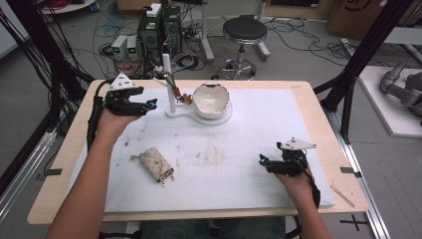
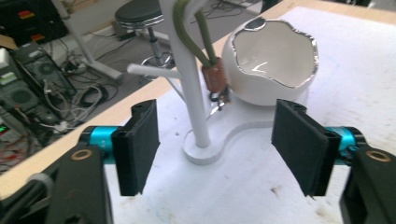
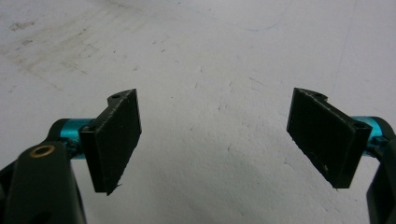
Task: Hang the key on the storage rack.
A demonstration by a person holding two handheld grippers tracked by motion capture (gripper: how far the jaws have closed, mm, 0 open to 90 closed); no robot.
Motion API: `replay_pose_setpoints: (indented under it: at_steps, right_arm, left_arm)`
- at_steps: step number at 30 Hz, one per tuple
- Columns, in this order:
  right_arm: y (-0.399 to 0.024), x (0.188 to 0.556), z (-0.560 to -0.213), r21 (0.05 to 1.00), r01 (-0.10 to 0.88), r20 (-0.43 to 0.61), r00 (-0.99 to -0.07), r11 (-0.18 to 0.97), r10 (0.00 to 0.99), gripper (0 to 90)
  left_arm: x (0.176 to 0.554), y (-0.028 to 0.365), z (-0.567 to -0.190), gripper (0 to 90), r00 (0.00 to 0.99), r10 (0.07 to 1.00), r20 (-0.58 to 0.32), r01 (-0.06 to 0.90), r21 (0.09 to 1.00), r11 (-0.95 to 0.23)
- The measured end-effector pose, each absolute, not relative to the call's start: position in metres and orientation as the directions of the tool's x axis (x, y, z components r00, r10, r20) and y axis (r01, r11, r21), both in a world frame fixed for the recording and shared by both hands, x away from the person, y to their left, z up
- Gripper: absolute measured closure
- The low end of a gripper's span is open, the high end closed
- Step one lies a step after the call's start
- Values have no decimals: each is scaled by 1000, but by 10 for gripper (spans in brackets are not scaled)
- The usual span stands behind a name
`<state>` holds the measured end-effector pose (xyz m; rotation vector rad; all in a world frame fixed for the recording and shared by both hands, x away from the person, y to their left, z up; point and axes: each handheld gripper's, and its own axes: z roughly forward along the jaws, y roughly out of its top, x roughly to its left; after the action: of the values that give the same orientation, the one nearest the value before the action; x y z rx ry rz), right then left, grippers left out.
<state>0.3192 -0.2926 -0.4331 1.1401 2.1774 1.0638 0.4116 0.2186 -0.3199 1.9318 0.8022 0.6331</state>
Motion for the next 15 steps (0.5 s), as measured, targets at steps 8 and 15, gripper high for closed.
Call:
replay_pose_setpoints:
  at_steps: [8,15]
  right_arm:
    - [-289,319,-432,803,472,-46,-560,364,827,180]
    - [-280,326,-433,800,465,-48,-581,380,812,180]
  left_arm:
    - [396,223,-323,292,673,733,101,254,899,-357]
    - [378,238,-339,268,673,738,62,268,909,-320]
